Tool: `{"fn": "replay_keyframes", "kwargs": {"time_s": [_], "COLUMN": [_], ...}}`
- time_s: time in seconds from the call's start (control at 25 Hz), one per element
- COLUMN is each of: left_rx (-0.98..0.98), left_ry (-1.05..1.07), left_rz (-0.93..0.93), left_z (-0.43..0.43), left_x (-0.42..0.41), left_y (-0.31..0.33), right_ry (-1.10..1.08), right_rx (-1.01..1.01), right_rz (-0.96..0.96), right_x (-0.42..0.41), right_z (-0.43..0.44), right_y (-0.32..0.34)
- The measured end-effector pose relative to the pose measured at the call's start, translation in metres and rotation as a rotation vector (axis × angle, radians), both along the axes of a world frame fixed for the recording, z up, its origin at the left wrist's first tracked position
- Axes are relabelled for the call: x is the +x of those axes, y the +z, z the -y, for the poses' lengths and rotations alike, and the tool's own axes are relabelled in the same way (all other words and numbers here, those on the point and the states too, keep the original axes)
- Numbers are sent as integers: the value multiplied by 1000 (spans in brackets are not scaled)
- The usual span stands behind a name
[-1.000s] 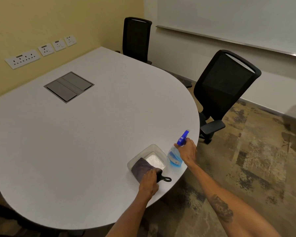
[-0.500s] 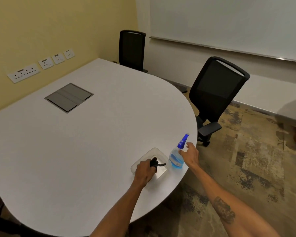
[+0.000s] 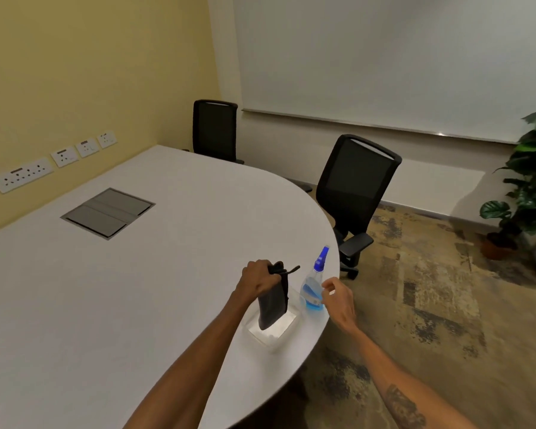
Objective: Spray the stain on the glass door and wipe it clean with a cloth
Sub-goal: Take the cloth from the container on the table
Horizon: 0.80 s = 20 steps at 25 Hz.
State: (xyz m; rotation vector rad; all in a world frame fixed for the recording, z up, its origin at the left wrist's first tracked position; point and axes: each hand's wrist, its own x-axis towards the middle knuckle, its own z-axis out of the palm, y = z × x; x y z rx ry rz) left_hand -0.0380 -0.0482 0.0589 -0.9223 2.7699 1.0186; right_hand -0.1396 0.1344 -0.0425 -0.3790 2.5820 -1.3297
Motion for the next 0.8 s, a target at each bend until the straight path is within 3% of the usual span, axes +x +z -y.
{"fn": "replay_keyframes", "kwargs": {"time_s": [0.16, 0.28, 0.48, 0.6, 0.72, 0.8], "left_rx": [-13, -4, -46, -79, -94, -75], "left_ry": [-144, -253, -495, -644, -800, -905], "left_rz": [-18, -63, -121, -154, -247, -337], "left_z": [-19, -43, -119, -195, -288, -355], "left_x": [1, -2, -13, -22, -20, -10], "left_y": [56, 82, 102, 106, 113, 116], "right_ry": [153, 103, 5, -232, -658, -874], "right_rx": [-209, -382, -482, -576, -680, -912], "right_rz": [-127, -71, 74, 215, 344, 520], "right_x": [49, 65, 71, 76, 90, 109], "right_z": [9, 0, -79, -154, -243, -303], "right_y": [34, 69, 99, 94, 86, 92]}}
